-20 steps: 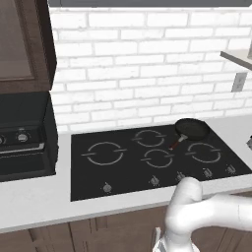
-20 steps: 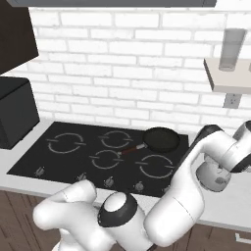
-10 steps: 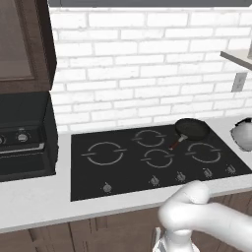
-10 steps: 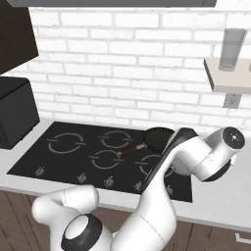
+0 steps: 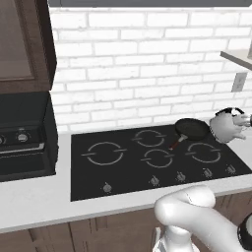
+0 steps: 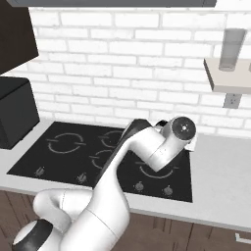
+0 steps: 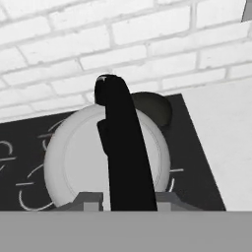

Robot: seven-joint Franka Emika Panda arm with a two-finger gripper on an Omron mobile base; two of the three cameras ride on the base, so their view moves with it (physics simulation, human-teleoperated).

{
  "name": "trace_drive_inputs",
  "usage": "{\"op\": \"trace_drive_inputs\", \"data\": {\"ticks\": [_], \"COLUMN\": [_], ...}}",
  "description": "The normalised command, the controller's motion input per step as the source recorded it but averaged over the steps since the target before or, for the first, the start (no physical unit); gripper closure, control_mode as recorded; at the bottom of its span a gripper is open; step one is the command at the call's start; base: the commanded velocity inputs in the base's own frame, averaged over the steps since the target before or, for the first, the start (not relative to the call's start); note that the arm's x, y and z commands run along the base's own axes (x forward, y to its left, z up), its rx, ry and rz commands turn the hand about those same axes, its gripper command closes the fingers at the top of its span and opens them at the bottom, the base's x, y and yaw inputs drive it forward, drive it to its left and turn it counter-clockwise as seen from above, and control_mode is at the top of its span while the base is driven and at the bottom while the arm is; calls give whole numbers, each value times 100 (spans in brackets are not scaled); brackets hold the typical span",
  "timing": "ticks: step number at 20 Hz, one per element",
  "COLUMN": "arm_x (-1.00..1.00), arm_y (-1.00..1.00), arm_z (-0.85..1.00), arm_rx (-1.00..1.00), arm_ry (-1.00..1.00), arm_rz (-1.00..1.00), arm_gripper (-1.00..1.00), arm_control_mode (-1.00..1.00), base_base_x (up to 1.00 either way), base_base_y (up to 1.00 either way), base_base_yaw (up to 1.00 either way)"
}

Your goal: Pick the kettle from the counter and place it on a stove burner. Then turn the burner on.

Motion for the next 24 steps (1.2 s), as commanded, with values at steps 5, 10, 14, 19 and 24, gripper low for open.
{"op": "trace_drive_inputs", "data": {"ticks": [5, 10, 14, 19, 24], "arm_x": [0, 0, 0, 0, 0], "arm_y": [100, 100, 100, 100, 100], "arm_z": [31, 11, 7, 3, 0], "arm_rx": [0, 0, 0, 0, 0], "arm_ry": [-1, 1, 1, 2, 5], "arm_rz": [0, 0, 0, 0, 0], "arm_gripper": [100, 100, 100, 100, 100], "arm_control_mode": [-100, -100, -100, -100, -100], "base_base_x": [0, 0, 0, 0, 0], "base_base_y": [0, 0, 0, 0, 0], "base_base_yaw": [0, 0, 0, 0, 0]}}
